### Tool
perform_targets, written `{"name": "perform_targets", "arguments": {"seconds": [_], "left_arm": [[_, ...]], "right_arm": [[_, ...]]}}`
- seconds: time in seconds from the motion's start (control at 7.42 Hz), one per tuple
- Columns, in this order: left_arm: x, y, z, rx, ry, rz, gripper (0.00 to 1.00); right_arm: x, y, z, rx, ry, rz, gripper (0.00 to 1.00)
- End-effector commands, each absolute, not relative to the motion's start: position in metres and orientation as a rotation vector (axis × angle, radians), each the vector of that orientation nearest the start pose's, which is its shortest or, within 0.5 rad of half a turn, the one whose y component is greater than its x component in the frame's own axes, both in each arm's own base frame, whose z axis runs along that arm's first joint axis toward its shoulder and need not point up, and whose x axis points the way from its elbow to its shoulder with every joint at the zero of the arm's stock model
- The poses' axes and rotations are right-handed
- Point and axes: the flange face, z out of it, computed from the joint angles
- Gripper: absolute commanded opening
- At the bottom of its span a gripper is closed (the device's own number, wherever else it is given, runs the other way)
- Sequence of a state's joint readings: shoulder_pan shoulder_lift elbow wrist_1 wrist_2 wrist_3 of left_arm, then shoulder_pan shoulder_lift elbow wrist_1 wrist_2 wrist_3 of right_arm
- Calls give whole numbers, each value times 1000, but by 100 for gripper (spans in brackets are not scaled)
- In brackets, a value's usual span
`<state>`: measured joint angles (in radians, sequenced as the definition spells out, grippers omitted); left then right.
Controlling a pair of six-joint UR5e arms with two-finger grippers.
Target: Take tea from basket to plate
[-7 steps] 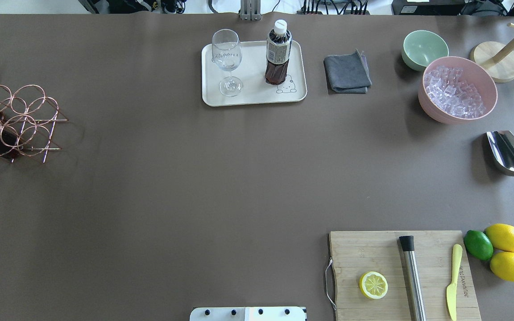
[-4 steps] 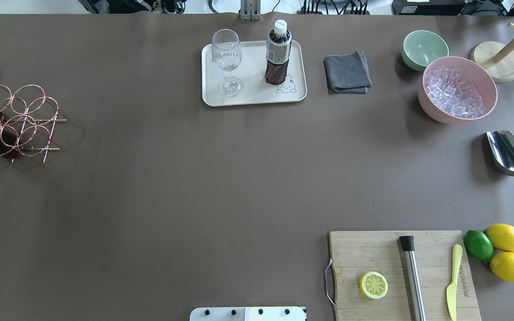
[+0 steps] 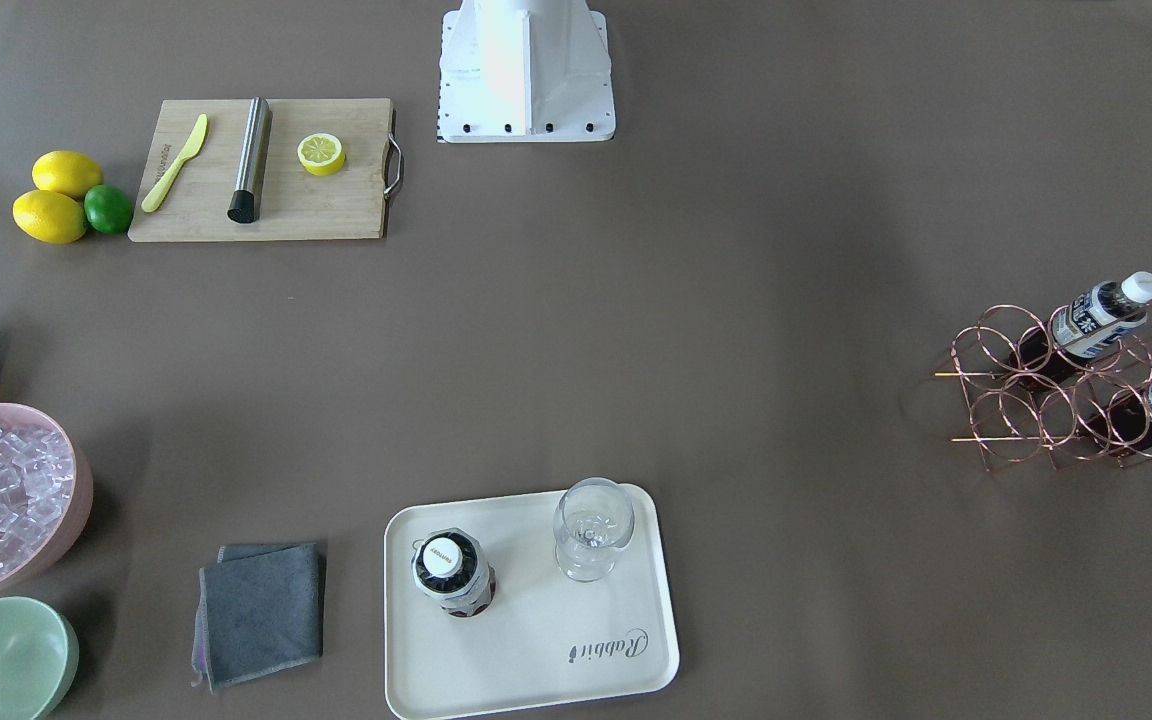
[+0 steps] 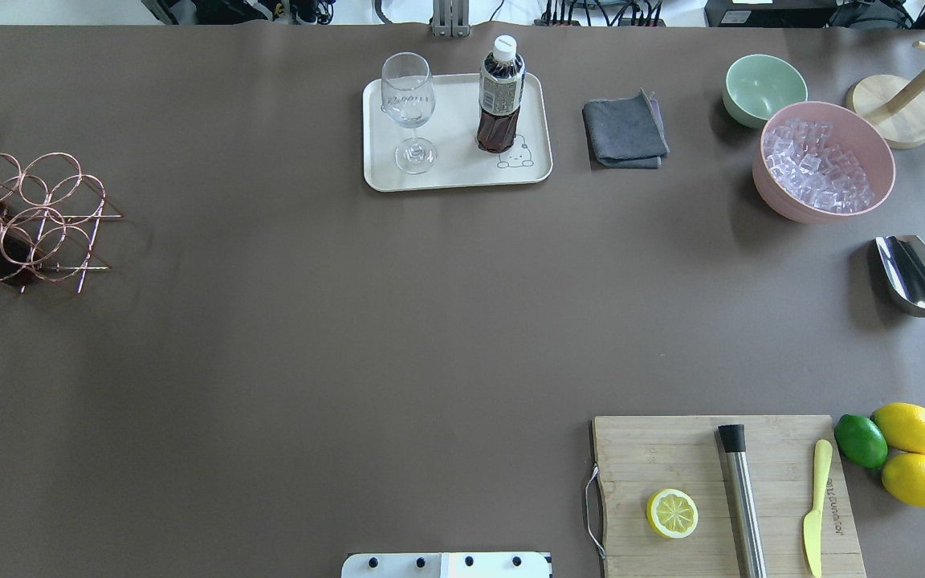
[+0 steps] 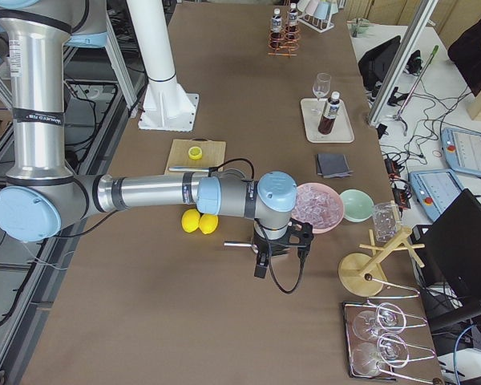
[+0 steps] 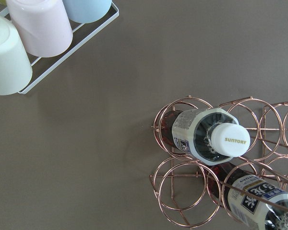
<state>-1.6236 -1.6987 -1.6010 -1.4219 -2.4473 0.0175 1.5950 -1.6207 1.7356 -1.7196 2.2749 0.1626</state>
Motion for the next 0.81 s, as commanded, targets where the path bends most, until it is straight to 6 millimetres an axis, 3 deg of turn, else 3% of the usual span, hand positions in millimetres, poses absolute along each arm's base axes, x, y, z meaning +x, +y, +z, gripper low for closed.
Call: {"name": "perform_targets", "arguments": {"seconds": [0.0, 0.4, 0.67], "left_arm": [[-83, -522, 601, 21, 883, -35, 98], [-82, -496, 629, -20, 881, -64, 98], [-68, -500, 632, -17, 876, -37, 98]], "right_arm": [[89, -462, 620, -73, -702, 210, 100], [104, -454, 624, -67, -704, 239, 100], [104, -454, 624, -66, -705, 237, 100]]}}
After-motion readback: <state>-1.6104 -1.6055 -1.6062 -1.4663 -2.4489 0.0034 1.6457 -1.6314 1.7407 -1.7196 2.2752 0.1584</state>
